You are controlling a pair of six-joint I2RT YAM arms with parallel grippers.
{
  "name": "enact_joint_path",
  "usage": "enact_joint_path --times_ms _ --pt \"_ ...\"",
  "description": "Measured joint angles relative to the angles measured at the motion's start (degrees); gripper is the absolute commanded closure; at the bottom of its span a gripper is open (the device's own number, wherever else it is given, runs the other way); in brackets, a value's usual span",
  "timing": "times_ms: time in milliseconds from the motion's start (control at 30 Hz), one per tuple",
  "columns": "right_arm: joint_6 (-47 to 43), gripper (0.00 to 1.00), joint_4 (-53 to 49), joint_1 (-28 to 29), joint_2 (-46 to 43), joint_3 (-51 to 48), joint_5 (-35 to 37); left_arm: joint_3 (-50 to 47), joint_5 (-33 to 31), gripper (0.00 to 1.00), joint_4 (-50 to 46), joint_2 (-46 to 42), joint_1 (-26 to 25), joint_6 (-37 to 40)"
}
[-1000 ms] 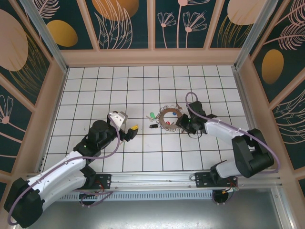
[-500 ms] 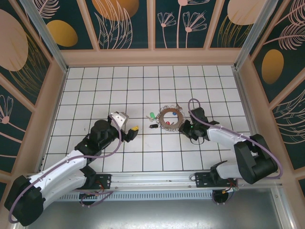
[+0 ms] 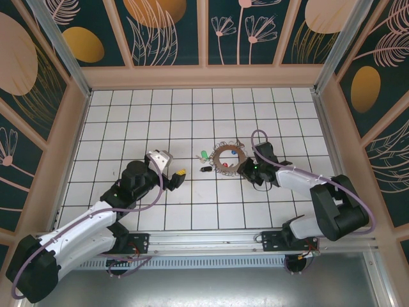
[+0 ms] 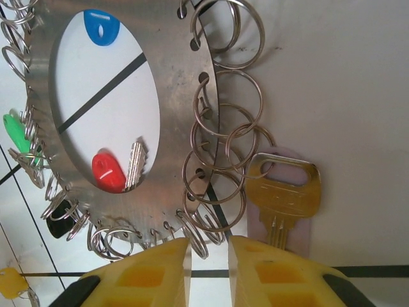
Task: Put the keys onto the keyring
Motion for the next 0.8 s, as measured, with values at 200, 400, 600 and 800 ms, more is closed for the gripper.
enact_joint_path --times_ms 200,400,600,800 --pt "-0.15 0.79 0.00 -0.42 0.09 0.00 0.42 0.00 0.00 0.01 0.00 0.57 0.00 0.02" --pt "-1.86 0.75 -2.58 -1.05 0.00 2.08 1.66 0.00 0.00 0.01 -0.02 0.72 0.00 0.02" --pt "-12.26 0.74 -11.23 -1.49 -0.63 10.38 5.38 0.00 0.00 0.01 0.00 0.72 0.00 0.02" --pt "-23.28 0.80 -15.89 -1.31 3.43 16.79 5.55 0.00 0.00 0.01 0.00 0.72 0.00 0.02"
